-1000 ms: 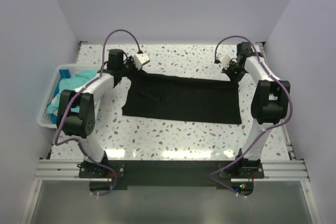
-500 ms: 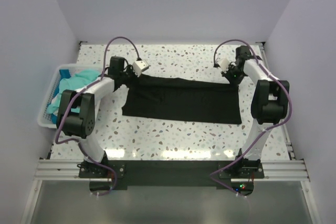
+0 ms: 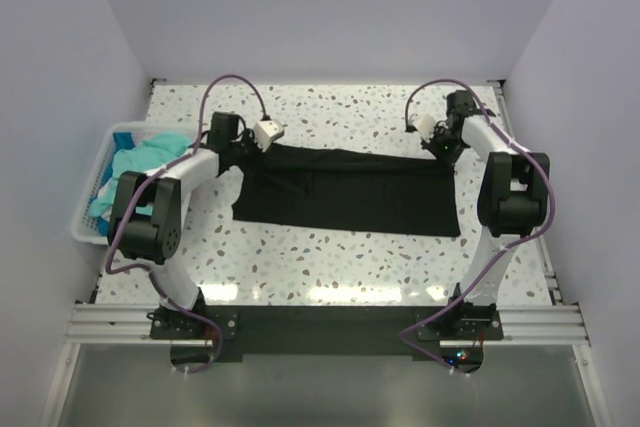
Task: Fold and stack the t-shirts
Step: Fold the tshirt
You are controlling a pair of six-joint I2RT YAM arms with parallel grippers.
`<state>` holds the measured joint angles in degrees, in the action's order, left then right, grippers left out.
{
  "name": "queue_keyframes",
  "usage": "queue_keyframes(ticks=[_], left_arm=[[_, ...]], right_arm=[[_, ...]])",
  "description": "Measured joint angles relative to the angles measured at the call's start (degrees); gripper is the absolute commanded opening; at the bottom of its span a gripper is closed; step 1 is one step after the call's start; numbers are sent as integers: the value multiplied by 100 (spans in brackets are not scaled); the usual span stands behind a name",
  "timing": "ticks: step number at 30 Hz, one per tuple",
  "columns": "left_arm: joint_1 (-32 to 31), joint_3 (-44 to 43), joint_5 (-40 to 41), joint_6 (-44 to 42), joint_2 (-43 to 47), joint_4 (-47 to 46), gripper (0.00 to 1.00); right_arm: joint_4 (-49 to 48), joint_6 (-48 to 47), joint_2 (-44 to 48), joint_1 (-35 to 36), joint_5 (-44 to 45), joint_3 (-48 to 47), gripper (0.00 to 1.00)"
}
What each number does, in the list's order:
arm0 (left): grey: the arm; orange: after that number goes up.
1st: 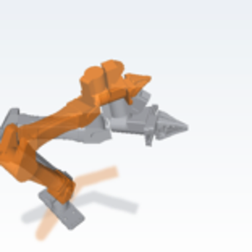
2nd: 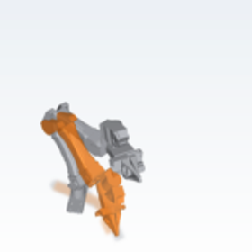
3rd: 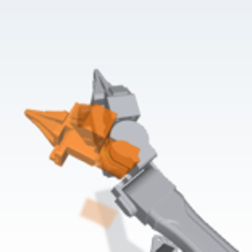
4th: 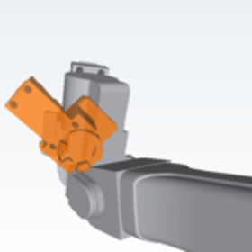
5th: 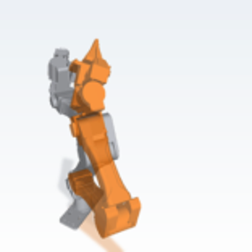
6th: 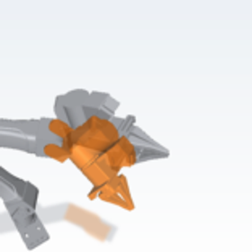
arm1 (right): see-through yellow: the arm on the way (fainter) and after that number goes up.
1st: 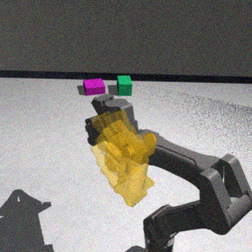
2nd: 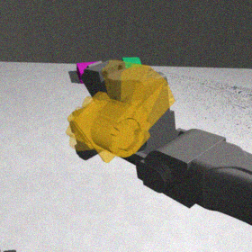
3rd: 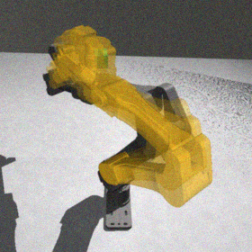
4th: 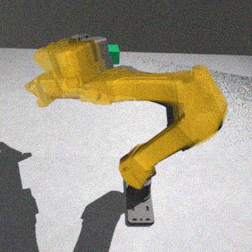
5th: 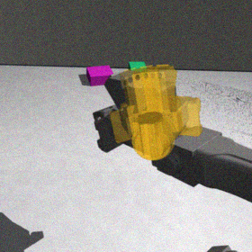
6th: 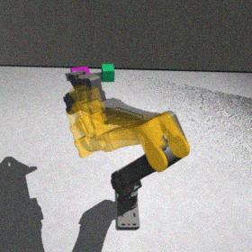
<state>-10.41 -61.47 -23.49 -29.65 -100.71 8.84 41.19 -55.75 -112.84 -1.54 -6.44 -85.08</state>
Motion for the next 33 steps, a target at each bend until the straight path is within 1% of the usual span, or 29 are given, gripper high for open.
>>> queue_keyframes(ticks=[4,6,7,8,9,10,11,12,13,14,17,19,25,28,33], left_arm=[[-28,0,9,-39,0,90,0],[-39,-2,0,-138,0,208,8],[-46,-4,-22,-177,0,286,12],[-48,-31,-44,-286,0,439,20],[-50,-83,-66,-391,0,632,23],[-48,-151,-87,-474,0,820,27],[-35,-258,-116,-557,0,1034,35],[-13,-389,-175,-629,-7,1231,38],[22,-549,-251,-673,-17,1410,41],[66,-721,-334,-713,-28,1547,46],[210,-1316,-505,-752,-127,1853,48],[260,-1668,-544,-745,-247,1937,48],[278,-2662,-619,-693,-1073,2232,48],[278,-2970,-619,-640,-1545,2396,48],[278,-3193,-610,-566,-2017,2664,48]], right_arm=[[20,-114,0,17,81,26,0],[52,-197,0,33,101,26,9],[61,-240,0,44,114,35,14],[66,-282,0,52,131,48,28],[81,-323,0,57,146,72,36],[109,-385,0,57,192,94,43],[173,-448,0,57,243,105,50],[236,-490,0,52,254,105,56],[313,-529,0,52,260,87,59],[400,-551,0,50,264,61,65],[767,-553,0,50,229,-149,67],[977,-516,0,50,190,-358,65],[1567,-92,-118,52,31,-1226,52],[1733,151,-278,52,-48,-1506,50],[1886,437,-579,79,-33,-1519,50]])
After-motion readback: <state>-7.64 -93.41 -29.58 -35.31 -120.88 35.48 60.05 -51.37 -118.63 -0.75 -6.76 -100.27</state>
